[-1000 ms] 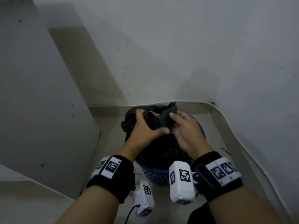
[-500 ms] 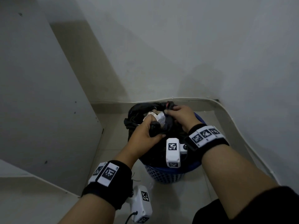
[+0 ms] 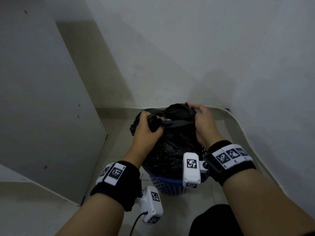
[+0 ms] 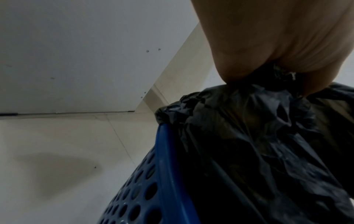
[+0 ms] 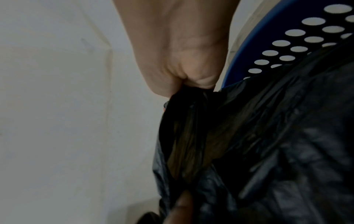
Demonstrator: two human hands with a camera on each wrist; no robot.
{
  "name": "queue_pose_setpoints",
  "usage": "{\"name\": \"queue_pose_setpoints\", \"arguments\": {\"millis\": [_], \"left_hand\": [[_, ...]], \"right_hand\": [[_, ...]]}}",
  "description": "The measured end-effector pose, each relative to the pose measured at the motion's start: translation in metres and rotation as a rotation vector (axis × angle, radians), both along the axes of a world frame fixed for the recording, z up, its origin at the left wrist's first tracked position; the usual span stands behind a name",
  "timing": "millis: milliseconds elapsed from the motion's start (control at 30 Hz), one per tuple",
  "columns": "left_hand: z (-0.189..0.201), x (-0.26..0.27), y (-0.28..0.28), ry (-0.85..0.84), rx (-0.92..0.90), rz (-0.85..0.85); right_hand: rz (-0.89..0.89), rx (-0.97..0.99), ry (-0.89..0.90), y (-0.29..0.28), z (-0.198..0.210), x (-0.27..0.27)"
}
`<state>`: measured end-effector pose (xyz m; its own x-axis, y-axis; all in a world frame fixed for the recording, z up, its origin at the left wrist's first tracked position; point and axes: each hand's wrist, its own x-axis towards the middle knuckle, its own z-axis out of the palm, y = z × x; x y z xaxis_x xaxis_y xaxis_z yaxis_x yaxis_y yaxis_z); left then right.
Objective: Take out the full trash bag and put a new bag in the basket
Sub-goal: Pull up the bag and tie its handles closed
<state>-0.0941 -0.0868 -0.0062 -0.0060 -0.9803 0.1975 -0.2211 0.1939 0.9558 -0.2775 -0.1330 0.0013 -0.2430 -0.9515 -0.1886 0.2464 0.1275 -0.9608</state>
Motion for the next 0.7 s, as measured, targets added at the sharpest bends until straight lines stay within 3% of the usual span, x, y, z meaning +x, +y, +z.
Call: {"name": "queue_pose_setpoints", "arguments": {"millis": [67, 100, 167, 233, 333, 467, 633, 700], "left_hand": [[-0.001, -0.001, -0.004, 0.003, -0.006, 0.001], [-0.002, -0.002, -0.005, 0.003, -0.010, 0.006], [-0.001, -0.002, -0.007, 0.011, -0.017, 0.016], [0.000, -0.002, -0.008, 0.028, -0.035, -0.002], [0.006, -0.002, -0.014, -0.012, -0.074, -0.060], [0.012, -0.008, -0.029, -0.128, -0.077, -0.083], [0.018, -0.006, -0.024, -0.111, -0.060, -0.020], [0.022, -0.006, -0.019, -0.087, -0.061, -0.025]], "right_hand": [[0.058, 0.041, 0.100, 0.003, -0.001, 0.003], [0.078, 0.039, 0.235, 0.007, 0.000, 0.004], [0.094, -0.034, 0.530, 0.012, -0.002, 0.004], [0.113, -0.148, 0.672, 0.014, 0.003, 0.003], [0.188, -0.399, 0.787, 0.017, 0.033, 0.005], [0.358, -0.501, 0.804, 0.032, 0.064, 0.010], [-0.079, -0.478, 0.911, 0.024, 0.054, -0.003], [-0.092, -0.497, 0.900, 0.022, 0.049, 0.000]]}}
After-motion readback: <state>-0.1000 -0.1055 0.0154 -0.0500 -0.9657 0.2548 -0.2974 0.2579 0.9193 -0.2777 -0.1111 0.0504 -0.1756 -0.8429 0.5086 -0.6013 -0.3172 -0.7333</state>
